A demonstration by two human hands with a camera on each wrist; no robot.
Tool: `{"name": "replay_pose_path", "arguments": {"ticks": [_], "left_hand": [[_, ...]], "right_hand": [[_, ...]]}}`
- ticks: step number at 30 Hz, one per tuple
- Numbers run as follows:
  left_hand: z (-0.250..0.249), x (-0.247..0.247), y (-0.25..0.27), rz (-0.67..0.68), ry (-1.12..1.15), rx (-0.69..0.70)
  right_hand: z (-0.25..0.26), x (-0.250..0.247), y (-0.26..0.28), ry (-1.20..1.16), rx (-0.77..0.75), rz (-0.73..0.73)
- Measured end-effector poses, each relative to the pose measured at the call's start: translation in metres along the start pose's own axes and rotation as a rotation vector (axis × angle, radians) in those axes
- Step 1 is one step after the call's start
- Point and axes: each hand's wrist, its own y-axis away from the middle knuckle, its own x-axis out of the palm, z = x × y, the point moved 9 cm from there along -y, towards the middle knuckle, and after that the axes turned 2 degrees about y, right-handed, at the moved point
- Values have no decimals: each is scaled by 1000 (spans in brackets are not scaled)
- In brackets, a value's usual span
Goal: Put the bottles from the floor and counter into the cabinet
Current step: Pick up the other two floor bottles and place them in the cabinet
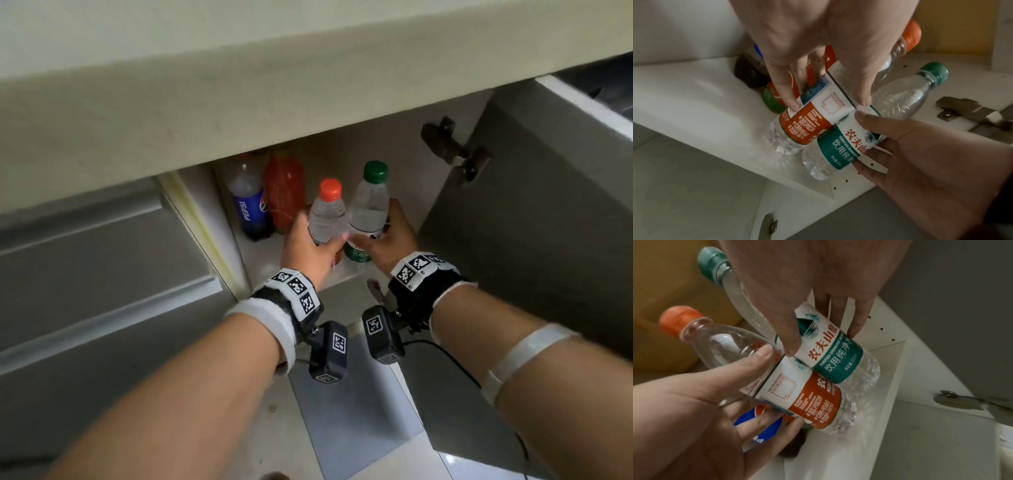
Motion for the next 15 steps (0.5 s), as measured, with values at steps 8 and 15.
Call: {"name": "replay_pose_path", "arguments": {"ticks": [8, 15], "left_hand": [[19, 11, -34, -116, -78, 93], [35, 17, -44, -114, 95, 149]], "right_hand": [[-44, 18, -49, -19, -11, -46], [-56, 38, -91, -1, -128, -24]]}}
